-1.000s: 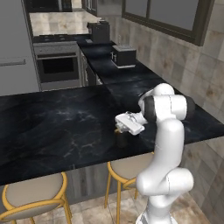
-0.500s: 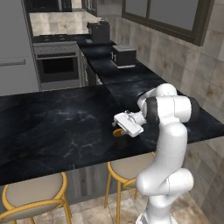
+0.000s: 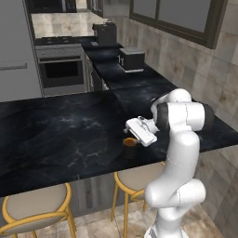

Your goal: Pick up the marshmallow and place it in the cup of hot chocolate on the dining counter.

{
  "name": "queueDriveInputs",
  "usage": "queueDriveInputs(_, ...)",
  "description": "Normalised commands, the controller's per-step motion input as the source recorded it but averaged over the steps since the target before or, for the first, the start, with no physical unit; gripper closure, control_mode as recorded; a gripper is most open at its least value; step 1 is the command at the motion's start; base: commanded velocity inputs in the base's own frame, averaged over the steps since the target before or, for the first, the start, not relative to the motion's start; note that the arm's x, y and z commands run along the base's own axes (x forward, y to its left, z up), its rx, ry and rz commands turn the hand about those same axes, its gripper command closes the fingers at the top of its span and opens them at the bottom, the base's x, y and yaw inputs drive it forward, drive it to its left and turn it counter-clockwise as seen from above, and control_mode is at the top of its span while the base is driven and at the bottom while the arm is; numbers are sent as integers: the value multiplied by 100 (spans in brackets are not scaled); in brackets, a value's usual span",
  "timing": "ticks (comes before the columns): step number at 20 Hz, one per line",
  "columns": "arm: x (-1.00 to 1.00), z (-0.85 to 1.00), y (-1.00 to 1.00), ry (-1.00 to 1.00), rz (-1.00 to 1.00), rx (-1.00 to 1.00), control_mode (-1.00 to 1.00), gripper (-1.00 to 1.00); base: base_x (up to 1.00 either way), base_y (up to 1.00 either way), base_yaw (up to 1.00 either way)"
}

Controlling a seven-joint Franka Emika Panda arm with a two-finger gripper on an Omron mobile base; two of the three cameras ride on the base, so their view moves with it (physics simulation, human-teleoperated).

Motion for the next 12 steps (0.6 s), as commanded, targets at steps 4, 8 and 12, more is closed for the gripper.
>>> queueDriveInputs(4,-40,54,-9,-24,0,7,-100,-100,0,0,0)
queueDriveInputs(8,-71,84,0,-43,-3,1,-100,-100,0,0,0)
queueDriveInputs(12,-76,75,4,-49,-2,0,-100,-100,0,0,0)
